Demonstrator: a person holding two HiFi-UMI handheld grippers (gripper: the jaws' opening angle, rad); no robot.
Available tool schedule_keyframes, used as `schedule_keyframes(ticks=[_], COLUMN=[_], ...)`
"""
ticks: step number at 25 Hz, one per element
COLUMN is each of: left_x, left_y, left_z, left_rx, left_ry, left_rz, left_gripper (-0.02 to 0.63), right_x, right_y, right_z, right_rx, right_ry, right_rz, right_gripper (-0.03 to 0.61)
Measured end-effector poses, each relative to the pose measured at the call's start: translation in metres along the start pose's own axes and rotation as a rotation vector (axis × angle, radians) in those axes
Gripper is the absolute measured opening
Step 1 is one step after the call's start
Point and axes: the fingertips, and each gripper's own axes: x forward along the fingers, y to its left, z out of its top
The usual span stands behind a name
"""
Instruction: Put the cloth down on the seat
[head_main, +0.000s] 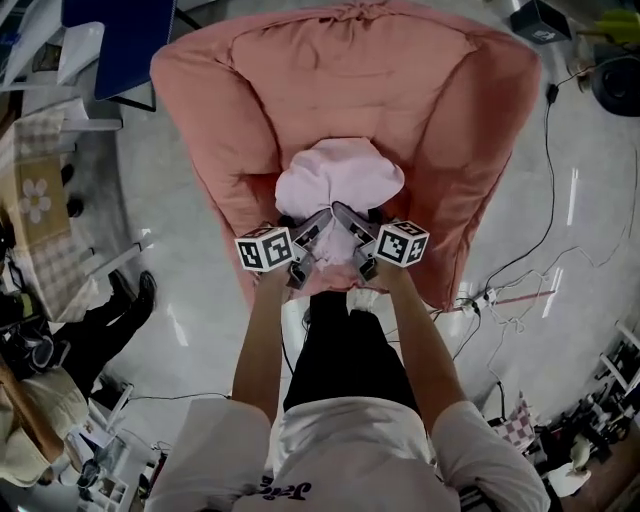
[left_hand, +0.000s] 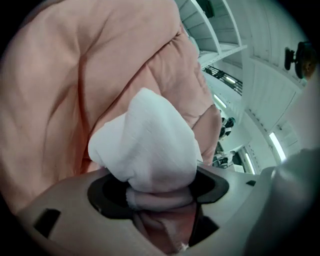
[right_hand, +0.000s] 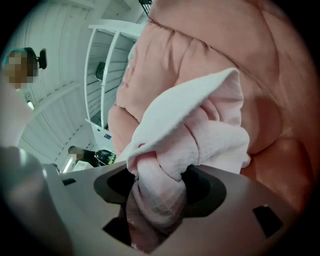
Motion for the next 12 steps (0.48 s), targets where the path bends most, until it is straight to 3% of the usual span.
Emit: schedule_keyframes(ticks=[5,9,12], left_x=[0.031,0.049,0.054], left_y=[0.056,0.093,0.118], left_z=[-0.015,-0.037,-0.045], left_rx=[-0.014,-0.048,-0.03], left_ry=[0.028,0.065,0.091], left_rz=[0.206,0.328,0.414], left_gripper=[0.347,0.346,0.345], right_x=[0.029,0.039,0.051], right_y=[-0.062,-0.102,-0.124], right_z=[-0.02,-0.041,-0.055], right_rx=[0.057,0.028,0.01], right_ry=[0.05,0.101,0.14], right_rz=[-0.068,-0.172,-0.235], right_gripper=[0.27,0.27,0.275])
